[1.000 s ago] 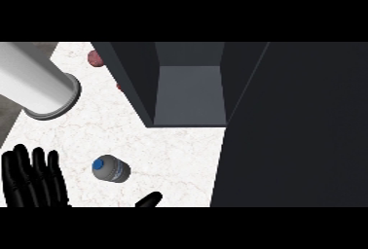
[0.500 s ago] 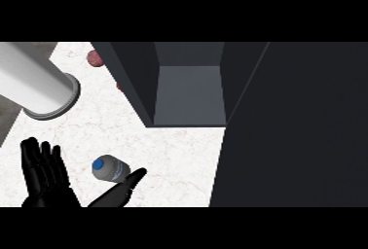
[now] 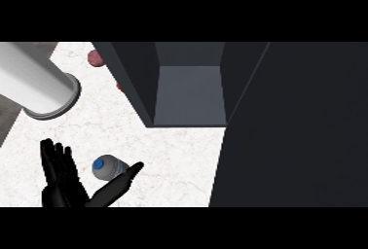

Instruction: Pick up the bottled water, place it into the cabinet and close the cabinet

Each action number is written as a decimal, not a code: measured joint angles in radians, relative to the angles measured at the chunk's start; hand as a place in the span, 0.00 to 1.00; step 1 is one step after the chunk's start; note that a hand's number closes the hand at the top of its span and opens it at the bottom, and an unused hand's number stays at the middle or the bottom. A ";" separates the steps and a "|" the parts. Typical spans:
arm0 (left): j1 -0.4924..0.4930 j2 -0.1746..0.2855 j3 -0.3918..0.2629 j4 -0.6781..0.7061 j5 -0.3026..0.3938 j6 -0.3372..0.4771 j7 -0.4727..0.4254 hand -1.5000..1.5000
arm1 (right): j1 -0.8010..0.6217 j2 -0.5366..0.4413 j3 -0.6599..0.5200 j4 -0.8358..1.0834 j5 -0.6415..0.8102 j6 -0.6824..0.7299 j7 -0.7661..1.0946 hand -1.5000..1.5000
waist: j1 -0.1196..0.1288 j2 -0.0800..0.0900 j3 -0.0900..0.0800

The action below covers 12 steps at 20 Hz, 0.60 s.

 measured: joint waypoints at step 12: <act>0.063 -0.116 0.180 0.315 0.347 -0.245 -0.491 0.00 | -0.020 -0.037 0.009 -0.005 0.007 -0.030 0.020 0.00 | 0.000 0.000 0.001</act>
